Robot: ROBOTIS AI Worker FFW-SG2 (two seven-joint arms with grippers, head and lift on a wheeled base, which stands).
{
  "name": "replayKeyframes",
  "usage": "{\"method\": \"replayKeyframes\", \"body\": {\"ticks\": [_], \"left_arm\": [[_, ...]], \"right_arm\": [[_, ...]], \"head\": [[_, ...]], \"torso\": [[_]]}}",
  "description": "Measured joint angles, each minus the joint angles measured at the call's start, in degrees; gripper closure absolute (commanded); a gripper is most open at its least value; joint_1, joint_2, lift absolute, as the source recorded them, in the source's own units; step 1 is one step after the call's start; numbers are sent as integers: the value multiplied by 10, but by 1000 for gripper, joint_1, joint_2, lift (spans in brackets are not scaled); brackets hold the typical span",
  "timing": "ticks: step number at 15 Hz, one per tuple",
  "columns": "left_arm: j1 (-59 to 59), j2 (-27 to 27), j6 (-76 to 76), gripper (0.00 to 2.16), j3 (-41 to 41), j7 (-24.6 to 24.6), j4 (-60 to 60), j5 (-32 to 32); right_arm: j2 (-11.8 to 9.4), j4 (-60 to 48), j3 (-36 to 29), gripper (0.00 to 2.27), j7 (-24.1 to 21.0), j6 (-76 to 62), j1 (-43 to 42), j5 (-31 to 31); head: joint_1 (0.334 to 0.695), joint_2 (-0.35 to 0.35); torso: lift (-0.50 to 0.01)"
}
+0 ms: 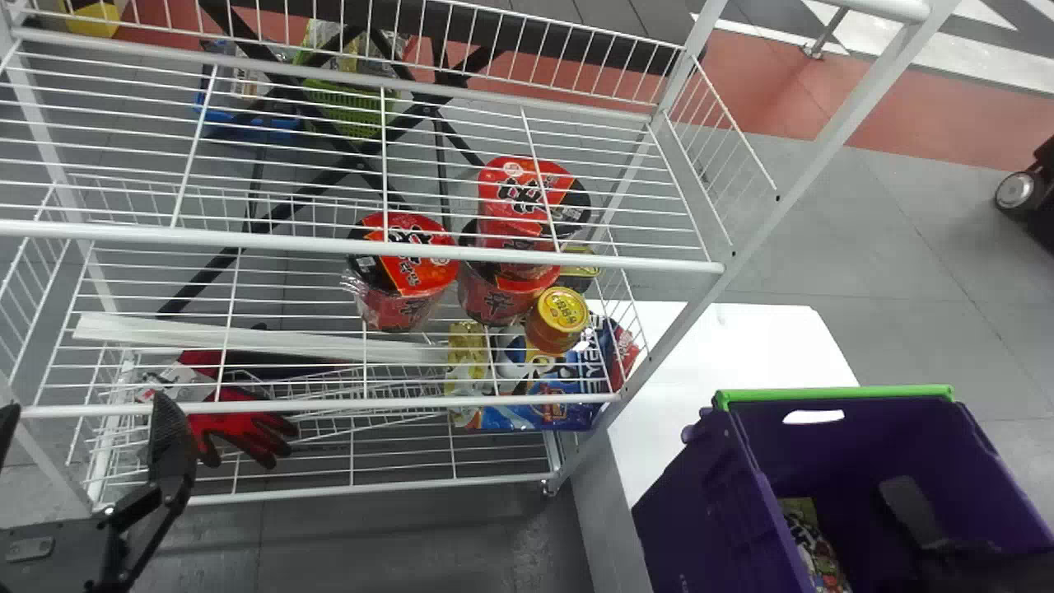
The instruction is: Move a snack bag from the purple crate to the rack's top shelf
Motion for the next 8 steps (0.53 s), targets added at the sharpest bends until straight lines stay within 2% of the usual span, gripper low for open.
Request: {"method": "replayKeyframes", "body": {"ticks": [5, 8], "left_arm": [[5, 0, -8, 87, 8, -1, 2, 1], [3, 0, -9, 87, 8, -2, 6, 1]], "right_arm": [[11, 50, 26, -1, -75, -38, -17, -7], [23, 56, 26, -1, -92, -56, -19, -25]], "head": [[695, -350], [695, -350]], "torso": [[-451], [-451]]}}
